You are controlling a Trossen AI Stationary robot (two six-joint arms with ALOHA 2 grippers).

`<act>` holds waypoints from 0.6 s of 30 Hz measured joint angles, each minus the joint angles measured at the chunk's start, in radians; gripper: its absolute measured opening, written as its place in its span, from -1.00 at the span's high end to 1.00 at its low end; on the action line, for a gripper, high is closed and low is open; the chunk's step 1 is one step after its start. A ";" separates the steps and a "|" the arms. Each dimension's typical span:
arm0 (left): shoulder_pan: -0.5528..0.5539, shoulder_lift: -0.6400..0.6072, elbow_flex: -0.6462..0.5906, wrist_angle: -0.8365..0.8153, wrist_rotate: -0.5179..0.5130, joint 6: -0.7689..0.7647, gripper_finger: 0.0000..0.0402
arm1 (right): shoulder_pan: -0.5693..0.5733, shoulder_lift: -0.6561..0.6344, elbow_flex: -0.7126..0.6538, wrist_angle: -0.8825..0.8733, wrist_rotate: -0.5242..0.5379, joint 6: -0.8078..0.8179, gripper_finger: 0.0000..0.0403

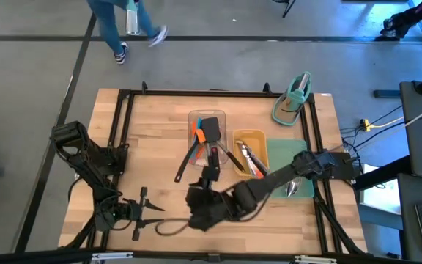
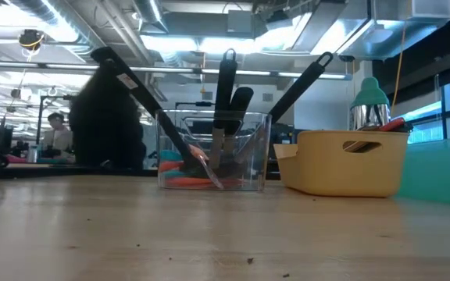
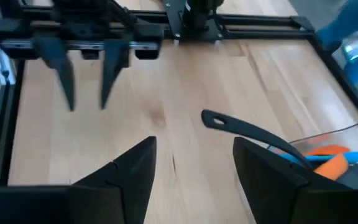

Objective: Pick & Place Kitchen Items
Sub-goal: Return to Home Position

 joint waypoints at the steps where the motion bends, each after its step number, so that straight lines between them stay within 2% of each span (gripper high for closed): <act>1: 0.006 0.000 0.000 0.001 -0.002 -0.015 0.30 | 0.012 0.000 0.000 -0.007 0.015 -0.004 -0.08; 8: 0.044 0.000 0.000 0.001 0.048 -0.041 0.30 | 0.067 0.000 -0.027 -0.102 0.115 0.068 -0.08; 15: 0.052 0.000 0.000 0.001 0.071 -0.042 0.30 | 0.097 0.003 -0.103 -0.202 0.191 0.227 -0.08; 18: 0.052 0.000 0.000 0.001 0.071 -0.042 0.30 | 0.111 0.001 -0.144 -0.224 0.264 0.315 -0.08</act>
